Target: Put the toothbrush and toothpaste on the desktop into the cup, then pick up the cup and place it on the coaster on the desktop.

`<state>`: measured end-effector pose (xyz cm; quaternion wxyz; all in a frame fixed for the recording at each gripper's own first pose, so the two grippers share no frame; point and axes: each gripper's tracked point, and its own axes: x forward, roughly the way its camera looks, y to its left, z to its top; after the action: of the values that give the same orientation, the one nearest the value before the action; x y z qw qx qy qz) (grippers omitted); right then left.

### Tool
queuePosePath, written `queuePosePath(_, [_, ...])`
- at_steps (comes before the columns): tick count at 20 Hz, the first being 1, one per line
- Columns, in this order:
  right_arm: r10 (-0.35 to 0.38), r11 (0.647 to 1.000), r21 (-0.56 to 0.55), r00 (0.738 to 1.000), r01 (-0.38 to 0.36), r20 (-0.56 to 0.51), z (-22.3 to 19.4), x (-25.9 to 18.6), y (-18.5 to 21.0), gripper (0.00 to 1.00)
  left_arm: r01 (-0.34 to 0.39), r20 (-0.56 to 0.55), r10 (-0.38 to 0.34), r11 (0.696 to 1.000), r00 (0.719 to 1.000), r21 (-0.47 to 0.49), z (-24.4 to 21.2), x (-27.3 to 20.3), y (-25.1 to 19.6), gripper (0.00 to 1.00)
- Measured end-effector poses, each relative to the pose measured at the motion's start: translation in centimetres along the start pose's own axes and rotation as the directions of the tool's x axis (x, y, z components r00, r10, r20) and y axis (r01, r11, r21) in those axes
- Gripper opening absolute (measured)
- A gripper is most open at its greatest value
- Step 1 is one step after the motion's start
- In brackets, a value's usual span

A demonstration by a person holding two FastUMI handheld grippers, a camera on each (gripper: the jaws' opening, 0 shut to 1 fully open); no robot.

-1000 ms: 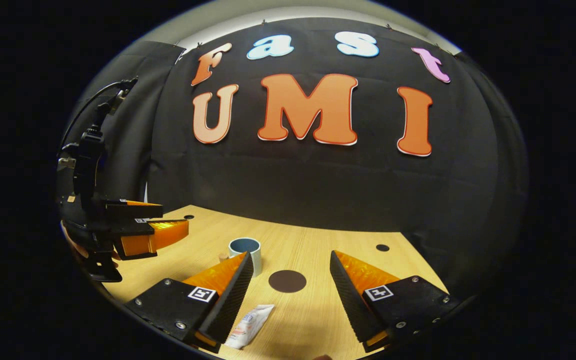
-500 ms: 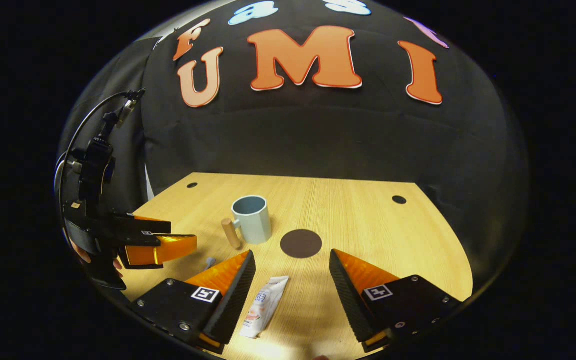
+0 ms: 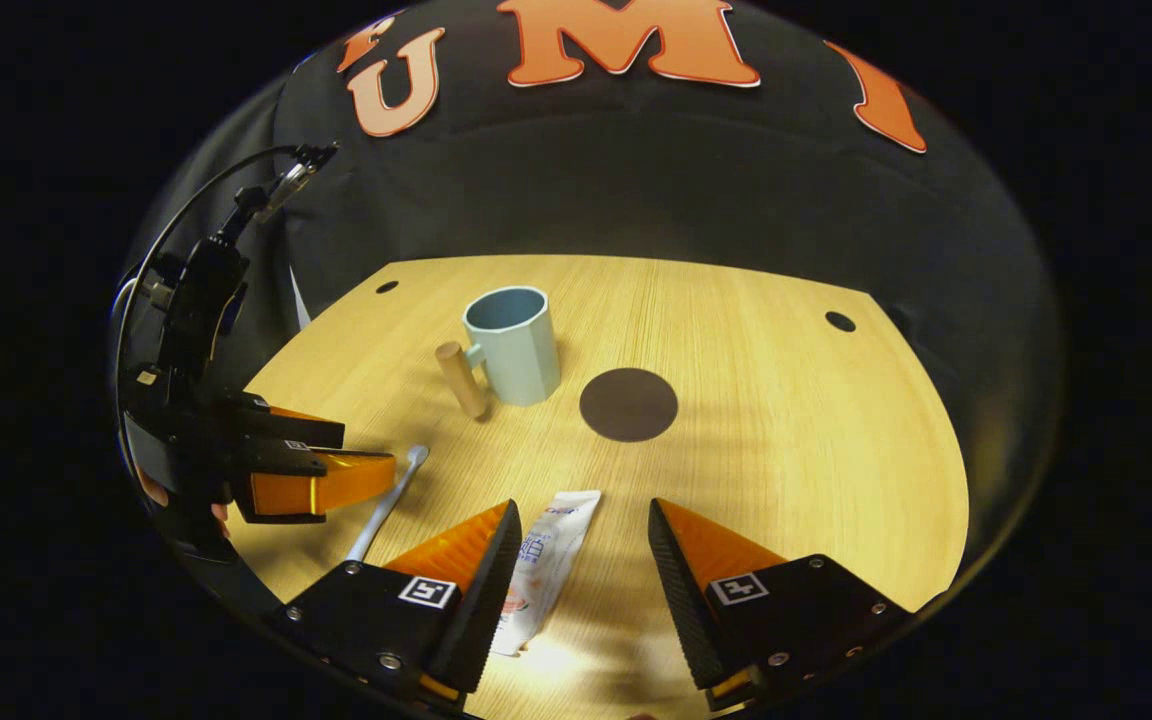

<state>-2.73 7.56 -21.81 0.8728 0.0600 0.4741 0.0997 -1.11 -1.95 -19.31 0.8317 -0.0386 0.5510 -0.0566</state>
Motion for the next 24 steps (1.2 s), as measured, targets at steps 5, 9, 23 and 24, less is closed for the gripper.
queuePosePath(5, [0.009, 1.0, -0.002, 0.994, -0.01, -0.106, -2.1, 1.8, 1.0, 0.72, -0.007, -0.091, 0.003, 0.999, 0.996, -0.04, -0.1, 0.2, 0.5, 0.76])
queuePosePath(9, [0.012, 1.0, 0.0, 0.988, -0.012, -0.156, -3.2, 3.1, 2.0, 0.72, -0.021, -0.138, 0.014, 0.998, 0.99, -0.052, -1.4, 1.1, 0.1, 0.75])
queuePosePath(23, [0.085, 0.995, 0.071, 0.984, -0.074, -0.158, -3.3, 3.5, 1.8, 0.16, -0.049, -0.19, 0.034, 0.996, 0.981, -0.076, -3.2, 1.9, -1.5, 0.11])
queuePosePath(24, [0.1, 0.993, 0.085, 0.984, -0.087, -0.151, -3.5, 3.6, 1.7, 0.15, -0.036, -0.19, 0.018, 0.995, 0.982, -0.092, -2.8, 2.0, -1.5, 0.11])
